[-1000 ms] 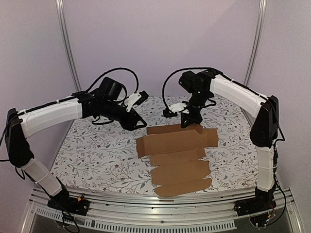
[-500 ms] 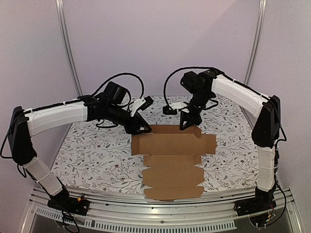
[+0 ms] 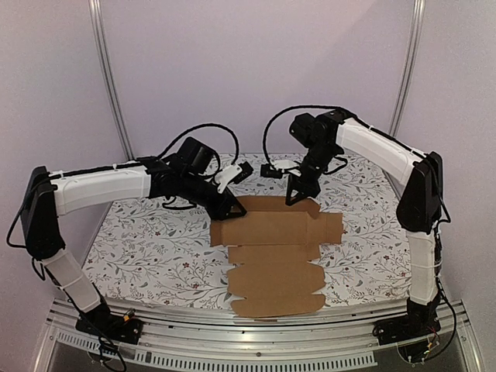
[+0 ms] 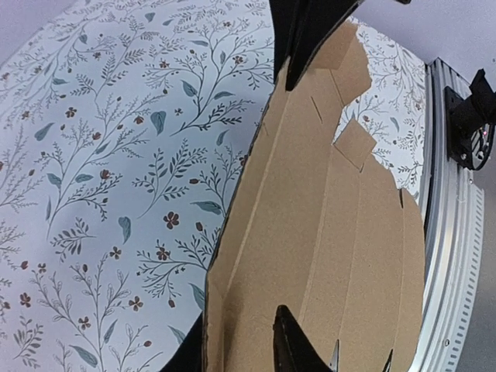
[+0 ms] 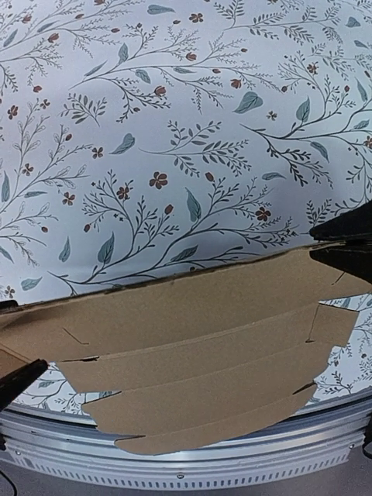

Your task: Fold the paper box

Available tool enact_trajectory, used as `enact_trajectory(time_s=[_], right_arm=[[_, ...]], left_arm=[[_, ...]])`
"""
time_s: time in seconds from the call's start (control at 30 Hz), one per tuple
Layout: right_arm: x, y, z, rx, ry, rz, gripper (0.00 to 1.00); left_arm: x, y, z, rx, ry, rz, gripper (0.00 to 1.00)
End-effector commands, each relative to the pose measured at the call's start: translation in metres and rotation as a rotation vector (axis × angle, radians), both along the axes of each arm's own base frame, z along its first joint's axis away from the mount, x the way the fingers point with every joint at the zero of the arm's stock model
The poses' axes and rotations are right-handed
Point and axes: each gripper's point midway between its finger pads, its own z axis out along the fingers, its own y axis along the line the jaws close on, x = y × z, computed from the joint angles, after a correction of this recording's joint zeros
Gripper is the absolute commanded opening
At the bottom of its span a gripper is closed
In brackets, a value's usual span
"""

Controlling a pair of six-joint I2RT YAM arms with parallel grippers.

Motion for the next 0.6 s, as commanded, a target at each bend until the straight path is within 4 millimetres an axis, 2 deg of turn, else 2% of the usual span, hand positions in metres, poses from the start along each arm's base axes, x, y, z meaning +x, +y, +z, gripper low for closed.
enact_trajectory(time_s=[0.0, 0.1, 0.17, 0.37, 0.57], right_arm=[[0.0, -0.004, -0.007, -0.017, 0.075, -0.052, 0.0], [0.001, -0.004, -0.009, -0.018, 0.082, -0.058, 0.0], [0.001, -0.004, -0.01, -0.019, 0.082, -0.061, 0.0], [0.004, -0.004, -0.011, -0.019, 0.084, -0.072, 0.0], [0.003, -0.001, -0.007, 0.005, 0.102, -0.079, 0.0]], left_arm=[[0.009, -0.003, 0.027, -0.017, -0.119, 0.07, 0.27], [0.01, 0.003, 0.038, -0.031, -0.174, 0.089, 0.21], [0.009, 0.003, 0.036, -0.029, -0.172, 0.081, 0.13], [0.006, -0.003, 0.029, -0.028, -0.122, 0.055, 0.01], [0.0, -0.016, 0.024, -0.067, -0.038, 0.036, 0.0]])
